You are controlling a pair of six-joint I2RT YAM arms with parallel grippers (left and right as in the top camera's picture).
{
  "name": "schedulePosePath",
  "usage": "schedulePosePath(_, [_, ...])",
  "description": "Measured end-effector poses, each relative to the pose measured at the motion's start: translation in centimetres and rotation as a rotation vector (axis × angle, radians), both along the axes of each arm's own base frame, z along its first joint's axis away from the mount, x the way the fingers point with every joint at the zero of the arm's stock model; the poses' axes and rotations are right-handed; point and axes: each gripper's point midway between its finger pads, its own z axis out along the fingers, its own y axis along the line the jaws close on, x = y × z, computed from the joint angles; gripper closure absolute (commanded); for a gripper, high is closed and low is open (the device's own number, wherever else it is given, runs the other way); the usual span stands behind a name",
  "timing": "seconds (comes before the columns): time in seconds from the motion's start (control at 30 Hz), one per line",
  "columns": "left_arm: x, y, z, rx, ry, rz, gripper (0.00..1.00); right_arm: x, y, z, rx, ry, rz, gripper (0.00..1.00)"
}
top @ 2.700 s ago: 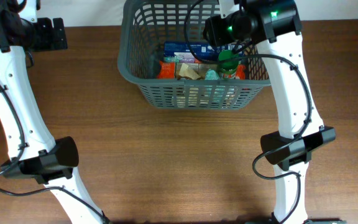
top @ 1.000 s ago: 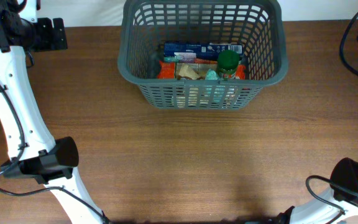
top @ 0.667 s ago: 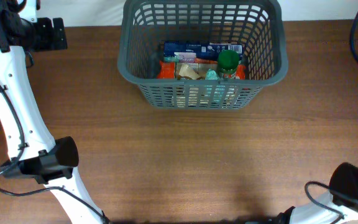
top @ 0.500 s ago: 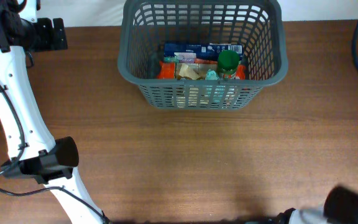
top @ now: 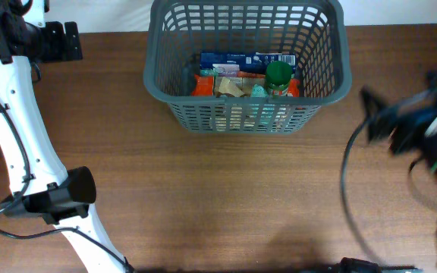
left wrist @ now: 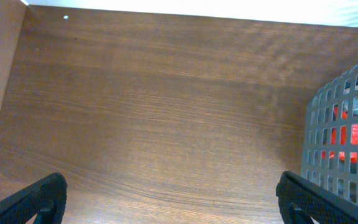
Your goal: Pack container
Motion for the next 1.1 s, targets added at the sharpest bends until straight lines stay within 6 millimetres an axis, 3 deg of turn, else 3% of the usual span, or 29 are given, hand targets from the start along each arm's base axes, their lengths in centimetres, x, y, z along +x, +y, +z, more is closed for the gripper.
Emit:
schedulePosePath(0.17, [0.0,0.0,0.0,0.000,0.000,0.000,0.01,-4.5,1.8,-6.4,-0.001,-0.004,0.039,0.01])
schedulePosePath(0.27, [0.0,0.0,0.0,0.000,0.000,0.000,0.01,-6.0,2.5,-9.9,-0.003,-0.018,0.062,0.01])
schedulePosePath(0.4, [0.0,0.0,0.0,0.000,0.000,0.000,0.01,-6.5,2.9,-14.5,-0.003,-0.013,0.076,0.01])
schedulePosePath(0.47, [0.0,0.0,0.0,0.000,0.000,0.000,0.01,-6.3,2.5,-18.0,-0.001,0.028,0.056,0.01])
schedulePosePath(0.63, [0.0,0.0,0.0,0.000,0.001,0.000,0.01,-5.9,1.7,-24.0,0.000,0.117,0.011,0.01])
schedulePosePath(1.1, [0.0,0.0,0.0,0.000,0.001,0.000,0.01,-5.8,1.4,-30.1,0.005,0.197,-0.008,0.01])
